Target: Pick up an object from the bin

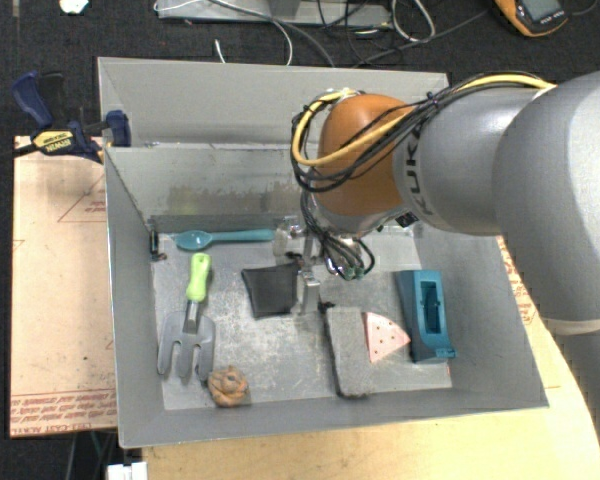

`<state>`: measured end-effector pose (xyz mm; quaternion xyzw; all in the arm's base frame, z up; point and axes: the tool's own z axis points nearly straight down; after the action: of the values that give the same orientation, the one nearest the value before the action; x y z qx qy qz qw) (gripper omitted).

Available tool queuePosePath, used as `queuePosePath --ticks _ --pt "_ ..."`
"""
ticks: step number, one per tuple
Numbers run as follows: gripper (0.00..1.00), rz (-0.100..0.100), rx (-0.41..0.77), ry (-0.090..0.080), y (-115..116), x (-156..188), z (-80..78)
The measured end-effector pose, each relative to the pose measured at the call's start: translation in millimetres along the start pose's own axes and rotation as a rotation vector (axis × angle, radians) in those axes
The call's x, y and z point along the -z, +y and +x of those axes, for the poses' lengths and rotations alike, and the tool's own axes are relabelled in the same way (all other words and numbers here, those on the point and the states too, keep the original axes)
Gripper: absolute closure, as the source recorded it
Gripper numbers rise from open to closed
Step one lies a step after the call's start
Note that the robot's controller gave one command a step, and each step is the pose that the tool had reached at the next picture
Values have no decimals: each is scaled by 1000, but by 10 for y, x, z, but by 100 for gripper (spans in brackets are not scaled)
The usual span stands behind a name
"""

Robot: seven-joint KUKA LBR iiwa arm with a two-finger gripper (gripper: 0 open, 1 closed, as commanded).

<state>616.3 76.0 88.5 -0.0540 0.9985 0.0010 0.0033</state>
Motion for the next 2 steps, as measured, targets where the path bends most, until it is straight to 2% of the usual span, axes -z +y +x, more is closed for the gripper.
queuePosePath --ticks 1,2 --pt "100 -2 55 -10 -411 -168 -205" --pt "100 -2 55 -10 -412 -168 -205"
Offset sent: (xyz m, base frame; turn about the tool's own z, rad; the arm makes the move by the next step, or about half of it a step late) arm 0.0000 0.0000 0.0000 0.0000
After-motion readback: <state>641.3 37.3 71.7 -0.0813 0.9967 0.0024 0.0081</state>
